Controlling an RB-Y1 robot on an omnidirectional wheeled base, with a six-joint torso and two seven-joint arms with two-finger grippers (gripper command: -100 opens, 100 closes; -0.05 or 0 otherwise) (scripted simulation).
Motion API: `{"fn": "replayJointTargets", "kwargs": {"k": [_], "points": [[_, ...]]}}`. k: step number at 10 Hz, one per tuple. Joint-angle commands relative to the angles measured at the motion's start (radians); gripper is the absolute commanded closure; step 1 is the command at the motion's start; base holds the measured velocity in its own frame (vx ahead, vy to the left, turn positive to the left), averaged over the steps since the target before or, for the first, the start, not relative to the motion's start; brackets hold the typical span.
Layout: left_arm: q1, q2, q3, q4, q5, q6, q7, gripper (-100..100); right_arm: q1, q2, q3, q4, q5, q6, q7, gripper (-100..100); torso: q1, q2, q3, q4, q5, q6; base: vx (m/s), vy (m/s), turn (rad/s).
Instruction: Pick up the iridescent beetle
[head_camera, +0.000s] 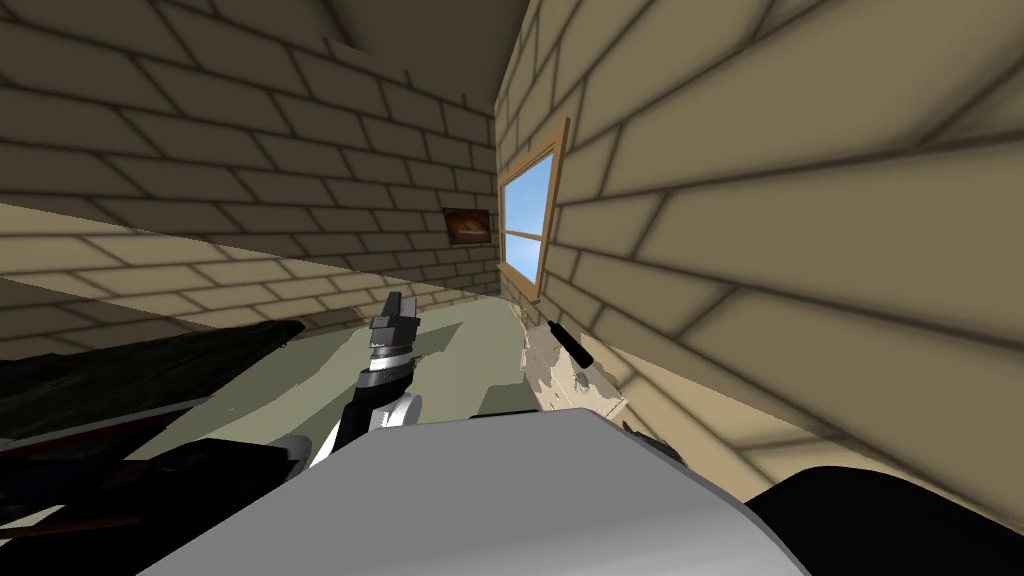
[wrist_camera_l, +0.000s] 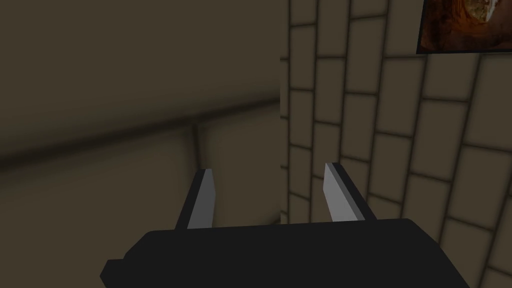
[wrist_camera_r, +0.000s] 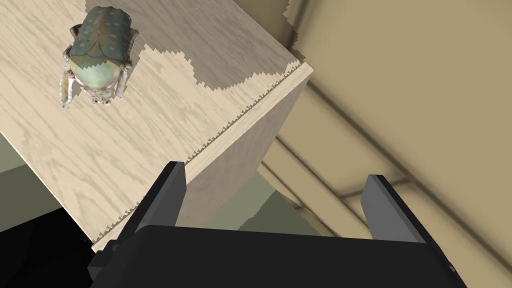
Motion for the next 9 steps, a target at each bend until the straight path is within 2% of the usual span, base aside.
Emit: {"fn": "replayJointTargets", "kwargs": {"k": [1,2,3,4,5,6,7,9], "points": [[0.000,0.000,0.000,0.000,0.000,0.000,0.000,0,0.000,-0.004,-0.009,0.034,-0.050,0.033,0.019,-100,0.000,0.000,0.000,0.000,0.000,0.000,0.052,-0.030,0.149],[0.000,0.000,0.000,0.000,0.000,0.000,0.000,0,0.000,-0.004,-0.009,0.034,-0.070,0.033,0.019,-100,0.000,0.001,0.000,0.000,0.000,0.000,0.018,-0.006,0.012],[0.000,0.000,0.000,0.000,0.000,0.000,0.000,0,0.003,-0.005,-0.024,0.076,-0.108,0.080,0.010,-100,0.002,0.002,0.001,0.000,0.000,0.001,0.044,0.003,0.210],[0.000,0.000,0.000,0.000,0.000,0.000,0.000,0,0.006,-0.006,-0.037,0.115,-0.156,0.106,0.001,-100,0.002,0.002,0.001,0.000,0.000,0.000,0.084,-0.027,0.378],[0.000,0.000,0.000,0.000,0.000,0.000,0.000,0,0.006,-0.006,-0.037,0.118,-0.163,0.125,0.001,-100,0.001,0.000,0.000,0.000,0.000,0.000,0.078,-0.036,0.142],[0.000,0.000,0.000,0.000,0.000,0.000,0.000,0,0.008,-0.007,-0.049,0.159,-0.205,0.160,-0.007,-100,0.000,-0.001,-0.001,0.000,0.000,0.001,0.083,-0.032,0.219],[0.000,0.000,0.000,0.000,0.000,0.000,0.000,0,0.008,-0.007,-0.049,0.159,-0.205,0.169,-0.007,-100,0.000,-0.001,-0.001,0.000,0.000,0.000,0.059,-0.032,0.107],[0.000,0.000,0.000,0.000,0.000,0.000,0.000,0,0.011,-0.009,-0.070,0.236,-0.280,0.239,-0.021,-100,0.001,0.000,0.000,0.000,0.000,0.000,0.066,-0.032,0.265]]}}
